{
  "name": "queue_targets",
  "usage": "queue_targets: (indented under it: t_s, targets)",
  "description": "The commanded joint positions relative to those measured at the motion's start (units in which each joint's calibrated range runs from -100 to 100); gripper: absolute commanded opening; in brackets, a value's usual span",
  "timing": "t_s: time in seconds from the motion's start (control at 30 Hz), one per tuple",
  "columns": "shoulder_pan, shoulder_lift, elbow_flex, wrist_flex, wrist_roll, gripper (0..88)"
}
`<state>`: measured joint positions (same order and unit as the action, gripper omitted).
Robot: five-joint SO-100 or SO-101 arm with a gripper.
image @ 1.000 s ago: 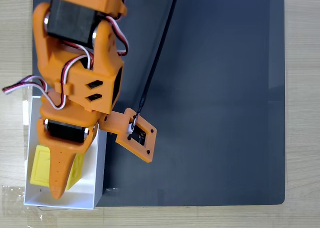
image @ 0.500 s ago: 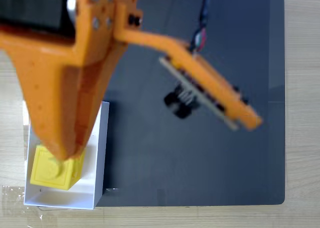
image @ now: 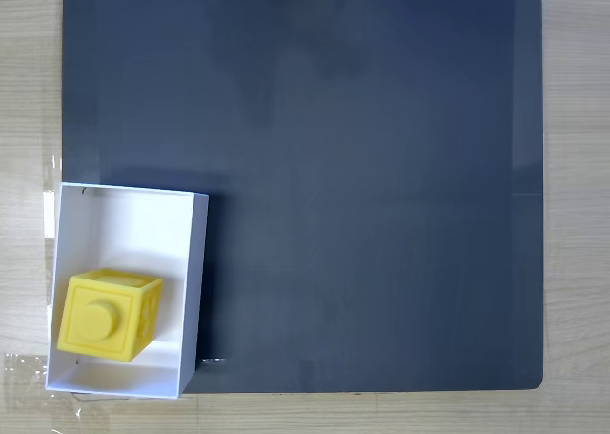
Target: Grasp a yellow block and put it in the box
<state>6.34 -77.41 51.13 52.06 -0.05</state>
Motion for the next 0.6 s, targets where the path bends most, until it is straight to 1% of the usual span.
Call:
queue_targets:
  t_s: [0.0,0.1,0.27,0.4,0.57]
  targets:
    - [-0.2,-14.4,17.7,4.1,3.9,1.8]
    - [-0.2,-21.7,29.3,6.9,6.3,1.8]
    - [0.6,-21.5,41.7,7.3,8.0,1.8]
    - [0.6,-21.5,44.9,8.0,7.6,1.8]
    - [-0.3,-21.5,43.7,11.8,7.5,2.5]
